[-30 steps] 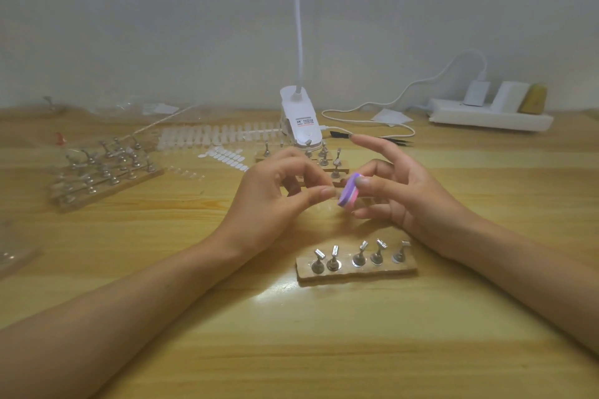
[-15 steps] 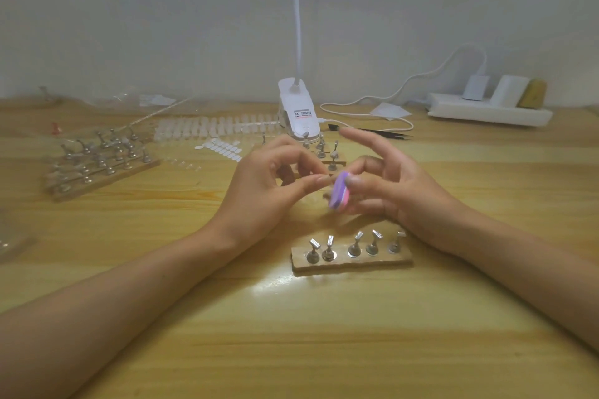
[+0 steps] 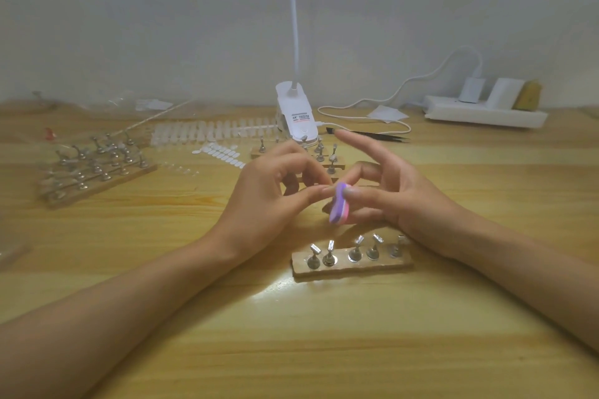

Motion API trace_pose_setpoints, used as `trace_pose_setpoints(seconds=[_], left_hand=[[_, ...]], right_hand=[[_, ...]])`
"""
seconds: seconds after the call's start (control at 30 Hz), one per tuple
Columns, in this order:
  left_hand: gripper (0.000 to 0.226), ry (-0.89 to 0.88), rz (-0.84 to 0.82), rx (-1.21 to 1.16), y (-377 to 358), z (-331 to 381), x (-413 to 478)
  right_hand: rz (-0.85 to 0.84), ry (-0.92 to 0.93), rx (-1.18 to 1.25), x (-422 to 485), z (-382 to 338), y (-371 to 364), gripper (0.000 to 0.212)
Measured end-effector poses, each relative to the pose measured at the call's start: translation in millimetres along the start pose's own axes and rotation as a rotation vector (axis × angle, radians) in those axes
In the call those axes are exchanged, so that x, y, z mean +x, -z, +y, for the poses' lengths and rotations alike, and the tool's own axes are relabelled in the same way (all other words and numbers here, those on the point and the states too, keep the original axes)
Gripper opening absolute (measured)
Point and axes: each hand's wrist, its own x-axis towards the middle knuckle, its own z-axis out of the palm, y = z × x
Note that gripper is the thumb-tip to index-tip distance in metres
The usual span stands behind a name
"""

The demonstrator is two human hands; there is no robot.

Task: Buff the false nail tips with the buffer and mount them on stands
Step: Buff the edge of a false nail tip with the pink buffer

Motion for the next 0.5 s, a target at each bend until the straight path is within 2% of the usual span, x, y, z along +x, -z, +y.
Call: trace_pose_setpoints(seconds=[0.13, 0.23, 0.37, 0.47, 0.5], left_hand=[[0.013, 0.009, 0.006, -0.016, 0.0, 0.9, 0.6], [0.011, 0.002, 0.004, 0.0, 0.1, 1.5, 0.5], [0.014, -0.013, 0.002, 0.002, 0.3, 1.7, -0.5], [0.016, -0.018, -0.002, 0.013, 0.3, 1.2, -0.5], [0.016, -0.014, -0.004, 0.01, 0.4, 1.0, -0.5]], right_hand=[[0.13, 0.024, 0.055, 0.2, 1.3, 3.0, 0.078], [0.0, 0.001, -0.027, -1.5, 0.2, -0.6, 0.078], [0.122, 0.02, 0.046, -1.0, 1.7, 3.3, 0.082], [0.029, 0.006, 0.002, -1.5, 1.0, -0.3, 0.084], [0.051, 0.013, 0.005, -0.6, 1.6, -0.3, 0.086]])
